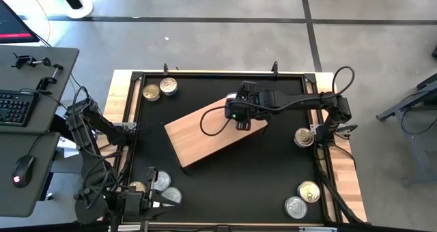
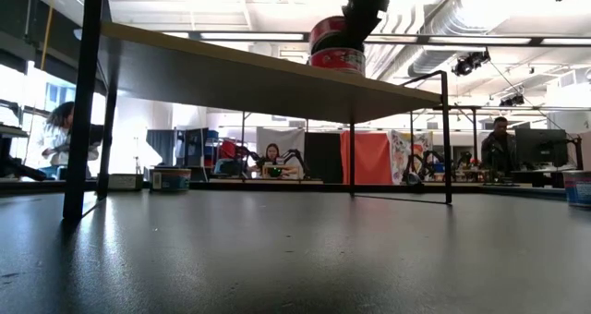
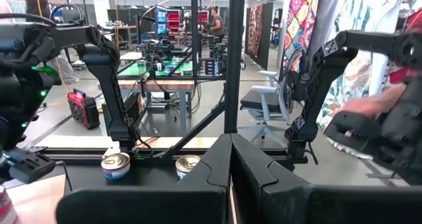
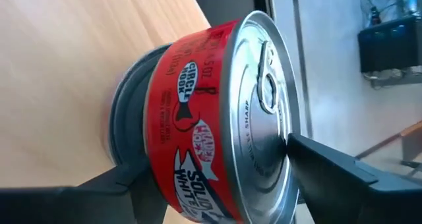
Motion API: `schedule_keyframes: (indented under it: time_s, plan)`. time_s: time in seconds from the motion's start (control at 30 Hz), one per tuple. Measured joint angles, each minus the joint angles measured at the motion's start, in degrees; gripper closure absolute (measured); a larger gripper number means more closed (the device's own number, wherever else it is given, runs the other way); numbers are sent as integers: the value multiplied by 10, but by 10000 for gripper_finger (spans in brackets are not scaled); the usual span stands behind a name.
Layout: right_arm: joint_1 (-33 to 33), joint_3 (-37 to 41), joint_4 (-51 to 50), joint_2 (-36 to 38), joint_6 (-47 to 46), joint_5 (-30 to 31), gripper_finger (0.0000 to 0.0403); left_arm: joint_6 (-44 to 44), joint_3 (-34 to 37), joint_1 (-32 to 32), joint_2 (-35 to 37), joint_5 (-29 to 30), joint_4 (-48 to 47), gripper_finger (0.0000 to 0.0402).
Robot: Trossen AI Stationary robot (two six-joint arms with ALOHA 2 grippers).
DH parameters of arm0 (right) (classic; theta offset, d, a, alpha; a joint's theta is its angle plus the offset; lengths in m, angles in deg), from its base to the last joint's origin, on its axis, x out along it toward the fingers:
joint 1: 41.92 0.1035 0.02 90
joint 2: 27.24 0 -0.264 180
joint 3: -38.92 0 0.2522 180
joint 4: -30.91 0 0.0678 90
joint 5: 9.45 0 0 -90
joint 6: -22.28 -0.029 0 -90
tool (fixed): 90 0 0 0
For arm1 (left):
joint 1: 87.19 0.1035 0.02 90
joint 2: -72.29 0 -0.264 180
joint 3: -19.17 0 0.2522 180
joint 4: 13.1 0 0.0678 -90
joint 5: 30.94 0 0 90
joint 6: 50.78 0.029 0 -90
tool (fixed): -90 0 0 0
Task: Stack canned seafood by type on shelf
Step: Stack the red tuna can on the top of the other red tuna cans on the shelf
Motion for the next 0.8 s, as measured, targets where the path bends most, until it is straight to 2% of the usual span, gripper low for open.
schedule_keyframes:
  time_s: [0.17, 0.47, 0.8]
  plan:
    - [0, -27, -4, -1, -10, -30, 127, 0, 0, 0, 0, 0, -11, 401]
    - [3, -29, -12, -1, -14, -71, 127, 0, 0, 0, 0, 0, -11, 402]
    - [4, -30, -28, -1, -44, -73, 127, 0, 0, 0, 0, 5, -22, 401]
